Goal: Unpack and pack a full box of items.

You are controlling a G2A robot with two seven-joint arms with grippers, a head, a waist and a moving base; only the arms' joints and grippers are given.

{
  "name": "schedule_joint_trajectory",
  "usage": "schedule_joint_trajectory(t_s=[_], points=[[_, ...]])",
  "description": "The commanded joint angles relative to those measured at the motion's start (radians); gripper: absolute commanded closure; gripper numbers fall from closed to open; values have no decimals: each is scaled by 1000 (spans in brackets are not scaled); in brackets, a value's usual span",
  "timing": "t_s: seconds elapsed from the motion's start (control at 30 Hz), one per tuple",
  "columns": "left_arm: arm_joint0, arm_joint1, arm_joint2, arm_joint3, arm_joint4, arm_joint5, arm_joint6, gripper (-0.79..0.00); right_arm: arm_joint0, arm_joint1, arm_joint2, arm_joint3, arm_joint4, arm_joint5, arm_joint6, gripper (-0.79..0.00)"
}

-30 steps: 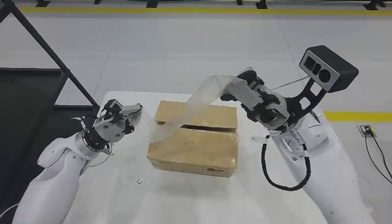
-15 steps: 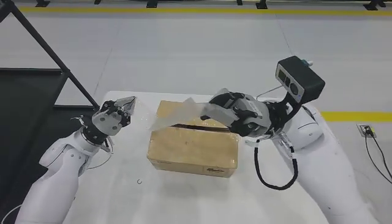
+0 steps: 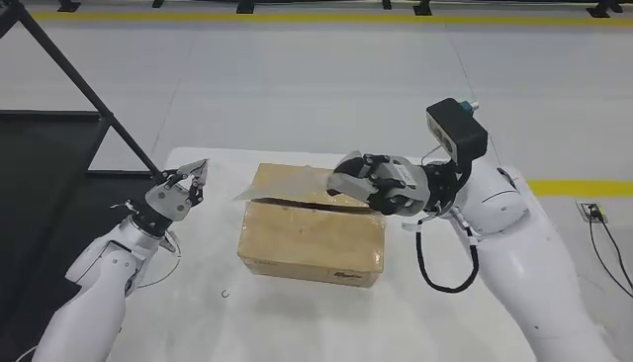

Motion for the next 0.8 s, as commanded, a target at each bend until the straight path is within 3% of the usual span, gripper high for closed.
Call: schedule_joint_trajectory(t_s=[0.0,0.2,0.47,0.77], points=[[0,0,0,0,0,0,-1,0,0,0,0,0,0,0,0,0],[0,0,0,0,0,0,-1,0,0,0,0,0,0,0,0,0],[32,-13,3,-13,-1,-69,108,0,-5,10,-14,83,43,0,31,0],[90,-27,22,-42,85,-173,190,0,88,75,-157,214,89,0,31,0]])
